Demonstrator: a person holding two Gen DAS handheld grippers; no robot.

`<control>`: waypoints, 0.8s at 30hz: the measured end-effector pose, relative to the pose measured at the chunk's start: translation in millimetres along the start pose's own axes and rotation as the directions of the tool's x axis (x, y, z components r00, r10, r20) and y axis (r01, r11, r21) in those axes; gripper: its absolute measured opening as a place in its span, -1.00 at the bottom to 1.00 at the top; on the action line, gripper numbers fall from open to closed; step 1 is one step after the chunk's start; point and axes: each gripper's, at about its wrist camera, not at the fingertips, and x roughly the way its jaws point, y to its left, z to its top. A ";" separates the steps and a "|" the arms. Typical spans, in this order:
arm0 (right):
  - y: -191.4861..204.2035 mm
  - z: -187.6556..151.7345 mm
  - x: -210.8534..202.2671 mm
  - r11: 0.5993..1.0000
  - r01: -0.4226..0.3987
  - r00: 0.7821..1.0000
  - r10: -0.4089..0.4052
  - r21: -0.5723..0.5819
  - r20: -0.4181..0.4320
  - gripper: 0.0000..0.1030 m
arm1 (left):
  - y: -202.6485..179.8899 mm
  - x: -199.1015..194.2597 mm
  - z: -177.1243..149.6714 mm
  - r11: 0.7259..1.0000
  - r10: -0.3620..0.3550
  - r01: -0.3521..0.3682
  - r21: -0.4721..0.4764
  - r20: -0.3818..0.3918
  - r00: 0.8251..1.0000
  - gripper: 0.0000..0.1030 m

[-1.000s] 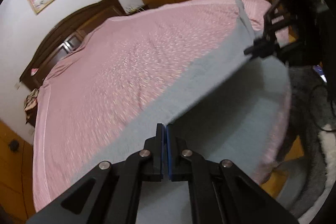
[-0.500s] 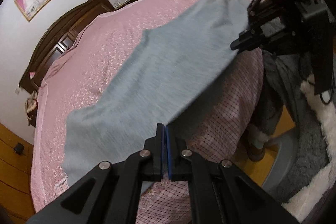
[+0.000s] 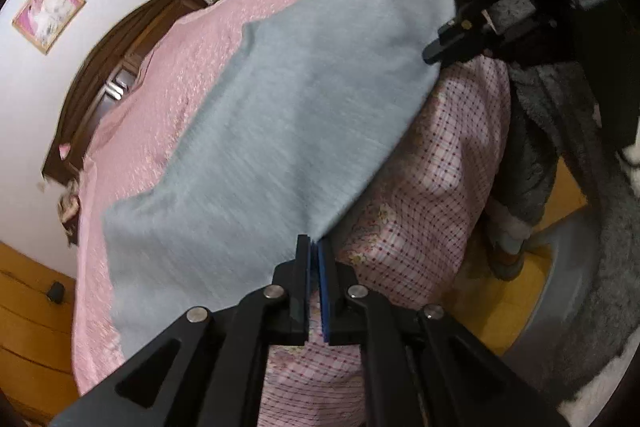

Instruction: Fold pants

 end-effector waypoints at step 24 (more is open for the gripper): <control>-163.3 267.4 58.5 0.716 -0.449 0.835 0.125 0.534 0.535 -0.43 | 226.3 -41.6 -239.7 0.272 0.084 0.094 -0.958 0.120 0.989 0.14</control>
